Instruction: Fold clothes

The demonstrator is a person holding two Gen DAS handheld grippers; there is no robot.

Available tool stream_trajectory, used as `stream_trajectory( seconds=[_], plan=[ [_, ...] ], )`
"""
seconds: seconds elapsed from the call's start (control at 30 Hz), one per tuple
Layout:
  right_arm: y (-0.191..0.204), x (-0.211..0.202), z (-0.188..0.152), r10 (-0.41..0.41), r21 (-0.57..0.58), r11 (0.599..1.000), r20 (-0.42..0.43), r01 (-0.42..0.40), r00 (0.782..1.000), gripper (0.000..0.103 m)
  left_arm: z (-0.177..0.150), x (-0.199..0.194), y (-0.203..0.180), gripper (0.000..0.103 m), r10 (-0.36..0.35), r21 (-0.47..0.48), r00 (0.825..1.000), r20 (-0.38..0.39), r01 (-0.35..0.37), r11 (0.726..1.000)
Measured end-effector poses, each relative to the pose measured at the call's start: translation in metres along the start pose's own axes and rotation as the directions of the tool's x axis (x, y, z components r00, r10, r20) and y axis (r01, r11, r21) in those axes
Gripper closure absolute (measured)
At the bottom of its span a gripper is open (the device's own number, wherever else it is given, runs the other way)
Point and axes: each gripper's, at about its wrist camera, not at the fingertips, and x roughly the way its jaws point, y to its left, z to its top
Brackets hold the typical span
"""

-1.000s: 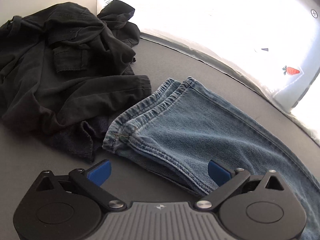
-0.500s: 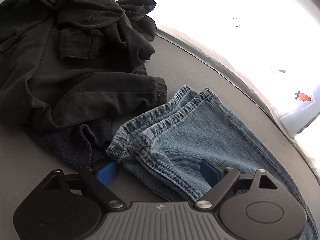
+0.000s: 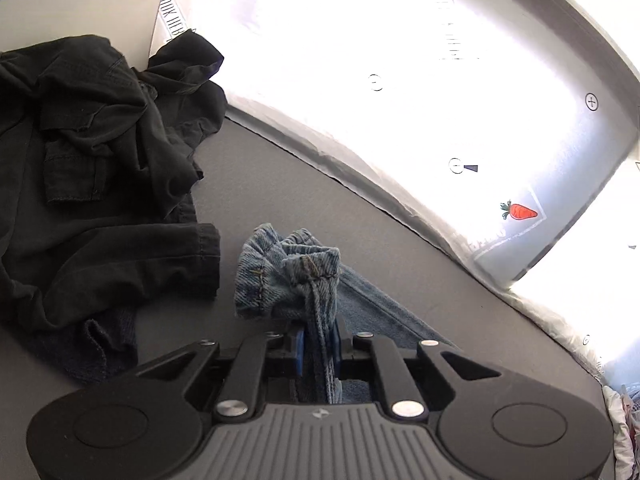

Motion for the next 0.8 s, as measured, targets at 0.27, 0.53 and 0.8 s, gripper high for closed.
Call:
stream_trajectory(
  seconds=[0.27, 0.53, 0.8],
  plan=[
    [0.0, 0.0, 0.0, 0.002, 0.003, 1.0, 0.002, -0.002, 1.0, 0.0, -0.012, -0.007, -0.095, 0.09, -0.232, 0.231, 0.972, -0.04, 0.235, 0.944],
    [0.0, 0.0, -0.001, 0.003, 0.004, 1.0, 0.002, -0.003, 1.0, 0.0, -0.085, 0.024, -0.166, 0.089, -0.305, 0.447, 0.905, -0.298, 0.414, 0.793],
    [0.0, 0.0, -0.001, 0.005, 0.005, 1.0, 0.003, -0.005, 1.0, 0.0, -0.135, 0.065, -0.158, 0.074, -0.199, 0.42, 0.869, -0.453, 0.405, 0.812]
  ],
)
